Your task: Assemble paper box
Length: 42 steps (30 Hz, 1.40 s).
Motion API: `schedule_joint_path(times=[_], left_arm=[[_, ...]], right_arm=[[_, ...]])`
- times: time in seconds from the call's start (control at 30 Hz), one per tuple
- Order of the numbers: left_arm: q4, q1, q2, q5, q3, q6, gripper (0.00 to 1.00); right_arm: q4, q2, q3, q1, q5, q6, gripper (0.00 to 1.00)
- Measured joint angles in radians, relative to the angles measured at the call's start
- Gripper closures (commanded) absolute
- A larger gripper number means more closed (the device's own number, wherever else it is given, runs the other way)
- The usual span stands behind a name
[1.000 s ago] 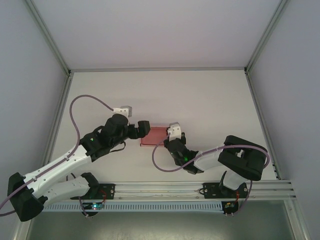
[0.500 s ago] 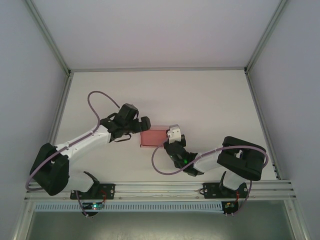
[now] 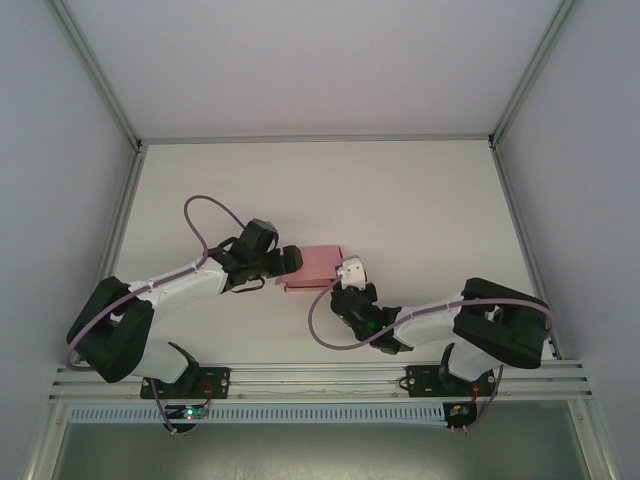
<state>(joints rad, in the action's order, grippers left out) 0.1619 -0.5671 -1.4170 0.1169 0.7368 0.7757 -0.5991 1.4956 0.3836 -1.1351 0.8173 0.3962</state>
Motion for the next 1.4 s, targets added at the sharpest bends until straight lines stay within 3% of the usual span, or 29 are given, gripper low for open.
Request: schedule_joint_path(times=[0.37, 0.47, 0.63, 0.8, 1.07, 1.23, 1.4], left_arm=[[-0.066, 0.000, -0.042, 0.011, -0.010, 0.003, 0.20], [-0.089, 0.000, -0.061, 0.020, -0.015, 0.004, 0.23], [-0.134, 0.000, -0.081, 0.041, -0.023, 0.003, 0.29], [-0.192, 0.000, -0.096, 0.059, -0.045, 0.003, 0.34], [-0.290, 0.022, -0.112, 0.112, -0.080, -0.004, 0.58], [-0.364, 0.053, -0.131, 0.161, -0.100, -0.008, 0.64], [-0.438, 0.067, -0.131, 0.197, -0.138, -0.008, 0.73]], right_arm=[[0.307, -0.292, -0.059, -0.002, -0.143, 0.138, 0.19], [0.415, -0.414, -0.081, -0.002, -0.188, 0.179, 0.02], [0.533, -0.643, -0.141, 0.005, -0.261, 0.200, 0.01], [0.595, -0.737, -0.142, 0.109, -0.360, 0.200, 0.02], [0.647, -0.668, -0.079, 0.319, -0.524, 0.172, 0.02], [0.615, -0.583, -0.050, 0.436, -0.655, 0.166, 0.02], [0.594, -0.472, -0.016, 0.482, -0.757, 0.158, 0.02]])
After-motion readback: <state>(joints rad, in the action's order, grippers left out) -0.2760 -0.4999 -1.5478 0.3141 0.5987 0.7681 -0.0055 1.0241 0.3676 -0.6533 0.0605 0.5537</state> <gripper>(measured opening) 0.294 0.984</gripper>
